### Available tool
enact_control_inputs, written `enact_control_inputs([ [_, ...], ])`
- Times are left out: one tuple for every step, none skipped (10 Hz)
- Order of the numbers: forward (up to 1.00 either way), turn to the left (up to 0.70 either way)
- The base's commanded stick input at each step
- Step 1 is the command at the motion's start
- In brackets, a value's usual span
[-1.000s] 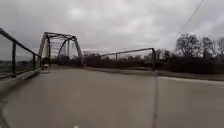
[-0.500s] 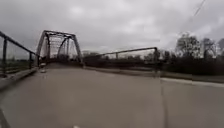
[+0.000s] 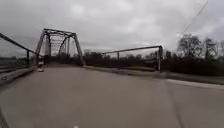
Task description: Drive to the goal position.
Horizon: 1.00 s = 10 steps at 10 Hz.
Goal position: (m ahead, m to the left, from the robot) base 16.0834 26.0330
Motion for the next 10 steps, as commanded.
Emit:
enact_control_inputs([
  [0.7,0.15],
  [0.7,0.0],
  [0.7,0.0],
  [0.7,0.0],
  [0.7,0.0],
  [0.7,0.0],
  [0.7,0.0],
  [0.7,0.0],
  [0.7,0.12],
  [0.7,0.25],
])
